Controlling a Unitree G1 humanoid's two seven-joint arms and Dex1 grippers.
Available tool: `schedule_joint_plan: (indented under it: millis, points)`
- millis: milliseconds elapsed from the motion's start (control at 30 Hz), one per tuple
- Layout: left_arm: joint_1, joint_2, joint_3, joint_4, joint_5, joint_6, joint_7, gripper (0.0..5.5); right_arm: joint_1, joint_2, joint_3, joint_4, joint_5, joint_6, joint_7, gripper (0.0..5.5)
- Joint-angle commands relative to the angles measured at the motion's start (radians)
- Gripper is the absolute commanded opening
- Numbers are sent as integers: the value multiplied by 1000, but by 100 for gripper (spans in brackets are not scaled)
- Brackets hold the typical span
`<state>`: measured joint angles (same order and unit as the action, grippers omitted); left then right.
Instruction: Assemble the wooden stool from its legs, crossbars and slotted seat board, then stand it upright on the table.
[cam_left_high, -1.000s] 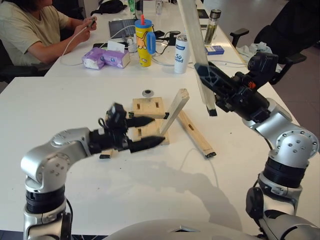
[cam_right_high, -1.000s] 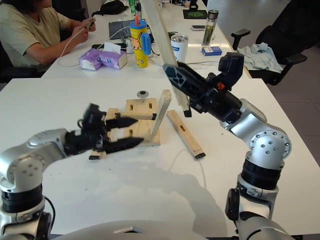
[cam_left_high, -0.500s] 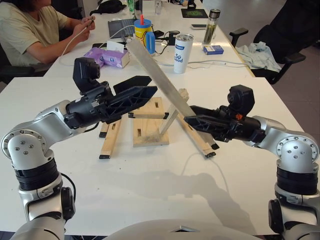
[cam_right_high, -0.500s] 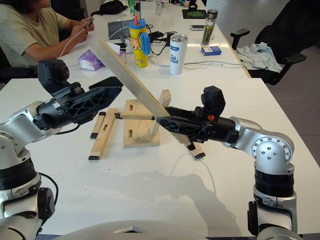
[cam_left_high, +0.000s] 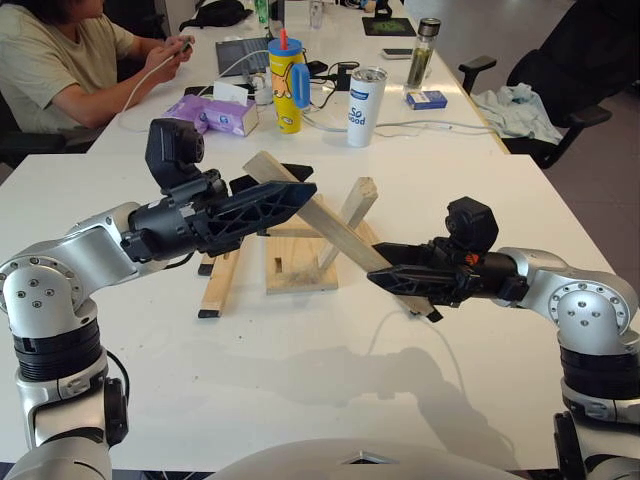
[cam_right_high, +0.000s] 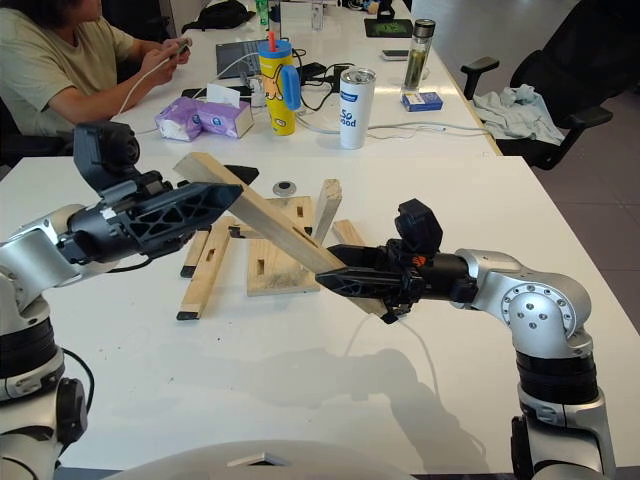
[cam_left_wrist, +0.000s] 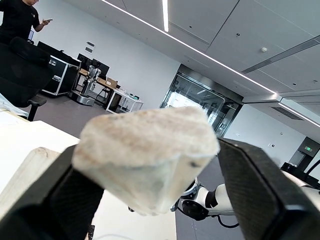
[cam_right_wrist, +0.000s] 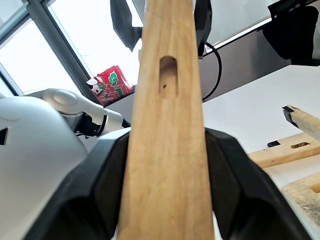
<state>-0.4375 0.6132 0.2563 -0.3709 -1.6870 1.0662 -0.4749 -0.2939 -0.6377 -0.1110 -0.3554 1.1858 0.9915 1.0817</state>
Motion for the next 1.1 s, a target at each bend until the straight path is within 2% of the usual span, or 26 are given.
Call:
schedule_joint_plan:
  millis: [33, 200, 433, 467, 600, 733, 833, 1000, 1100]
  points:
    - [13, 31, -17, -10, -1, -2, -17, 286, -6, -18, -4, -10, 0, -11, 22, 208]
    - [25, 45, -29, -18, 10, -9, -37, 218, -6, -30, 12, -5, -25, -19, 42, 208]
    - [94, 99, -31, -33, 81, -4, -85, 214, -24, -22, 11, 35, -11, 16, 21, 208]
    - [119, 115, -21, -30, 100, -4, -101, 212, -21, -21, 14, 35, -8, 24, 19, 244]
    - [225, 170, 24, 8, 187, -12, -179, 207, 17, -7, 10, 31, -19, 15, -4, 301]
    - [329, 233, 130, 62, 254, -19, -261, 207, 65, 39, 39, 51, -95, -30, -84, 355]
    - [352, 289, 191, 109, 313, -28, -321, 207, 111, 146, 97, 69, -167, -73, -209, 355]
    - [333, 395, 240, 225, 444, -63, -444, 207, 168, 404, 234, 111, -306, -160, -455, 355]
    - [293, 429, 231, 287, 511, -97, -510, 207, 159, 517, 277, 173, -411, -229, -576, 355]
